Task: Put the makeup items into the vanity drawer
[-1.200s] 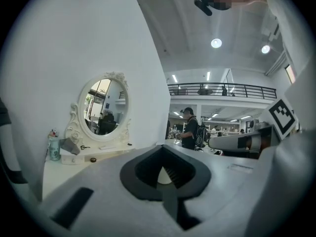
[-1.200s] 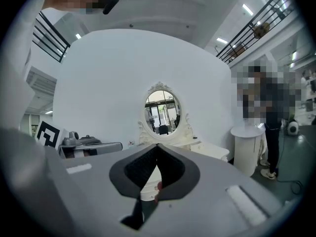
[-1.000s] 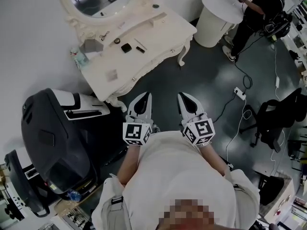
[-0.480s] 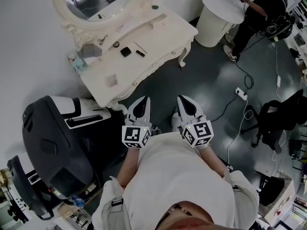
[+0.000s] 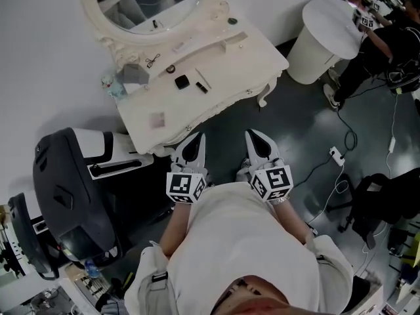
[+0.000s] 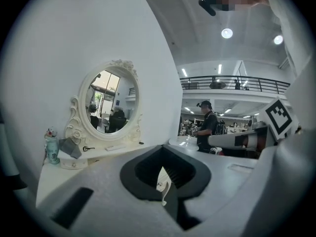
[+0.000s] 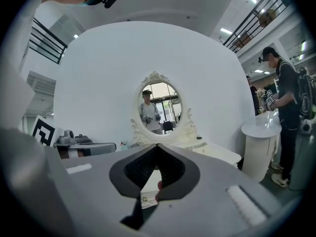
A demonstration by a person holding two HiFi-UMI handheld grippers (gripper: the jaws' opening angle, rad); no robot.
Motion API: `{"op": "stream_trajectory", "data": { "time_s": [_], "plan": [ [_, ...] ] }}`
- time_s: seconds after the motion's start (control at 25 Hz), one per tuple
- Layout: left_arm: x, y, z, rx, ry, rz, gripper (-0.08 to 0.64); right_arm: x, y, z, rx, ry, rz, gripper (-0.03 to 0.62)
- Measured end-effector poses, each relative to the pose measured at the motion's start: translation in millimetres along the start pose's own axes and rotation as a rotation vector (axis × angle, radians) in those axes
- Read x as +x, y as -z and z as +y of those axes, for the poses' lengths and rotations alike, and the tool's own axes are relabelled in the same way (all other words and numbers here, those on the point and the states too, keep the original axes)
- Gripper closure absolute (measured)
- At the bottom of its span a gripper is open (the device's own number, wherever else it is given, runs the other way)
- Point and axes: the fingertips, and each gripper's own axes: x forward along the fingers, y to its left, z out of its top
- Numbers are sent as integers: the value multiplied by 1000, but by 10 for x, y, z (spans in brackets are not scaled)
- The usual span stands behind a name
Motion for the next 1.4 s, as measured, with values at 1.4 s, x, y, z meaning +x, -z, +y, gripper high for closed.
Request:
{"op": "stream_trajectory", "data": {
  "time_s": [1.4],
  "plan": [
    [1513, -92, 477, -87, -306, -22, 558, 1483, -289, -1247, -8, -266, 109, 583]
  ]
}}
